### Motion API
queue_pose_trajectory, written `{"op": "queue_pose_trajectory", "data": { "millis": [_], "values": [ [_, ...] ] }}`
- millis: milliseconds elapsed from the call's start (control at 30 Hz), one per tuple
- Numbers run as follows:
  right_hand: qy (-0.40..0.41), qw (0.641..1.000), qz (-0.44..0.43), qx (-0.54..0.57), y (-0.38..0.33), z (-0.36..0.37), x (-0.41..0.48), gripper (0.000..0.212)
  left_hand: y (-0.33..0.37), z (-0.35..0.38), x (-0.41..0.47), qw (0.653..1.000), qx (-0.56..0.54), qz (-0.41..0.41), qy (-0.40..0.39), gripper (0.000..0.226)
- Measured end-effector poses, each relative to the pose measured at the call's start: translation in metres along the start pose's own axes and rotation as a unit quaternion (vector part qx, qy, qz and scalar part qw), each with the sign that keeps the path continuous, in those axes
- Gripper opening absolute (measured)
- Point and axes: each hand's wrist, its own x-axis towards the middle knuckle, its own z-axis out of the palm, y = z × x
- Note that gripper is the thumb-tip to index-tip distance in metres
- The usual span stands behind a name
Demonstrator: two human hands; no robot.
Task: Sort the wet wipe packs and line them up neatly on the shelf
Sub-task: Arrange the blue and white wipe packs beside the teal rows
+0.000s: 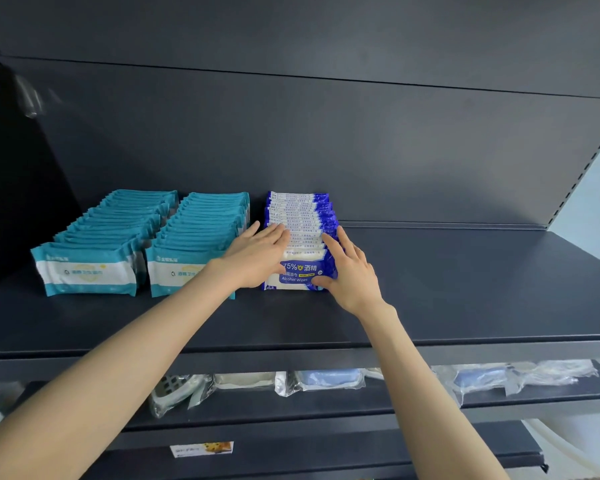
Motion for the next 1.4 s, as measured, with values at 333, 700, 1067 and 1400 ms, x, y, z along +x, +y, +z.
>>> {"op": "queue_pose_trajectory", "data": {
  "millis": [333,700,1067,1400],
  "values": [
    [-0.009,1.000,-0.005,-0.021,-0.001,-0.005,-0.002,0.082,0.001,-0.005,-0.005,1.000,0.006,0.010,-0.027,0.073],
    [-0.032,0.998,0.005,-0.061,-0.008,-0.011,-0.011,0.087,-0.003,-0.011,-0.011,0.995,0.015,0.037,-0.094,0.072],
    [-0.029,0.996,0.006,-0.082,-0.011,-0.015,-0.015,0.090,0.001,-0.013,-0.019,0.998,-0.023,0.016,-0.048,0.077],
    [-0.017,0.998,0.013,-0.058,-0.017,-0.026,-0.022,0.080,0.005,-0.021,-0.030,0.997,-0.077,0.019,0.017,0.070]
  ]
}}
